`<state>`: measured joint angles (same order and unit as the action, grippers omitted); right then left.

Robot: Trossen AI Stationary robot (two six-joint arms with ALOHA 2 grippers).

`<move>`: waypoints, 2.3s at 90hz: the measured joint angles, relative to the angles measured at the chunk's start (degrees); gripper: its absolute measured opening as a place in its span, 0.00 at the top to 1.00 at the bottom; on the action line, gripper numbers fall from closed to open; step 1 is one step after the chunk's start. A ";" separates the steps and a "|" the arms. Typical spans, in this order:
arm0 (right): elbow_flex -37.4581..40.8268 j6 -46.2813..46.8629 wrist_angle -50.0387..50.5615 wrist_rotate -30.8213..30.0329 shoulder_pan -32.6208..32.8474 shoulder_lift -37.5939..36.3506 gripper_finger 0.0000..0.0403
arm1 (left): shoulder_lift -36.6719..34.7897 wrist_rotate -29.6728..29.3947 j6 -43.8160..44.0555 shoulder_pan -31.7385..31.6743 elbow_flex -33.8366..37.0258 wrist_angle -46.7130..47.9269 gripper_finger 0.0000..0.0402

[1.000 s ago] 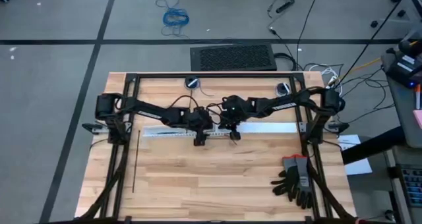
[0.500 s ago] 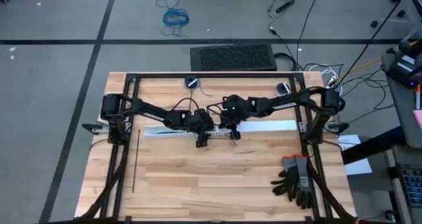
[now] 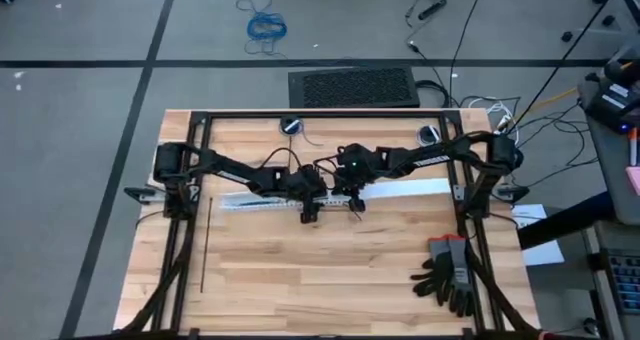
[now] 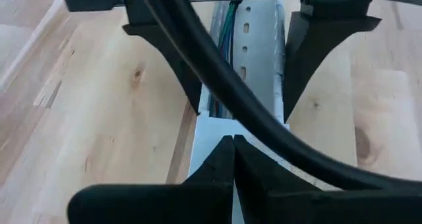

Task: Ziptie cables
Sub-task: Close the cable duct

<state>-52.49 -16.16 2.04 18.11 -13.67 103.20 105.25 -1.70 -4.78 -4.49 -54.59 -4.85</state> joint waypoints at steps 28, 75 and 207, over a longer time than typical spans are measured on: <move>0.15 0.28 -1.08 -0.04 0.02 0.02 1.00 | 0.21 0.07 0.23 0.02 -0.22 -2.35 0.36; 0.04 0.58 -1.89 -1.81 0.30 0.13 1.00 | -2.78 -3.35 -0.22 0.17 -0.44 5.41 0.36; -13.33 -3.73 4.52 -2.13 2.26 6.93 1.00 | -0.02 -5.01 3.92 -0.13 5.57 0.60 0.36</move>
<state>-65.82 -19.89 6.55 15.98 -11.41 110.13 105.23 -6.71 -0.85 -4.62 -49.01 -4.25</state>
